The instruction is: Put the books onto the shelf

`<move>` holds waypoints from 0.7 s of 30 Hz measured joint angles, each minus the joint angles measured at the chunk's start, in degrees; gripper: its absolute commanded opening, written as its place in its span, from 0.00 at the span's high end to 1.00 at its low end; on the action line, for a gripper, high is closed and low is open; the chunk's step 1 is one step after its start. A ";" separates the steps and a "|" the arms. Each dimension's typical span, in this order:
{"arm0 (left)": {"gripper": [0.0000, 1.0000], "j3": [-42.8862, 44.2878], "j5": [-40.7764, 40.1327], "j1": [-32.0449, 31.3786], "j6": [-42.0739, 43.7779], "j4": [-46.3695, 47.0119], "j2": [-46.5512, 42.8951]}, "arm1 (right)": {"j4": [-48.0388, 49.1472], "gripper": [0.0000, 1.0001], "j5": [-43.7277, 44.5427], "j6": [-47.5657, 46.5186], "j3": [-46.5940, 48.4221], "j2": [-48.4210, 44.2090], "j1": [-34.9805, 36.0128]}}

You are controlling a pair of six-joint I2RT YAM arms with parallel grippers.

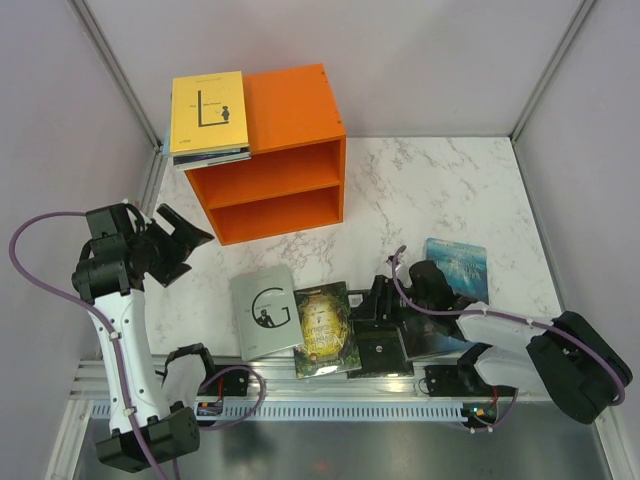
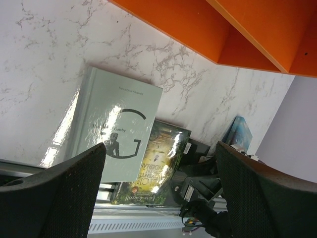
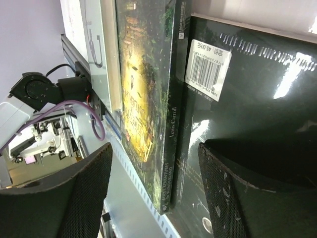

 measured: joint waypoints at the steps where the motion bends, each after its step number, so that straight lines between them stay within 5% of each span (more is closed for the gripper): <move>1: 0.07 -0.20 0.00 0.00 -0.02 0.13 -0.13 | -0.76 0.25 0.59 -0.07 -0.09 -0.63 -0.02; 6: 0.07 -0.96 0.02 0.00 -0.17 0.39 -0.22 | 1.88 0.26 -0.57 0.92 0.02 2.71 -0.11; 21: 0.08 -1.62 0.17 -0.26 -0.20 1.29 0.44 | 38.32 0.31 -3.10 13.42 -0.61 27.15 6.49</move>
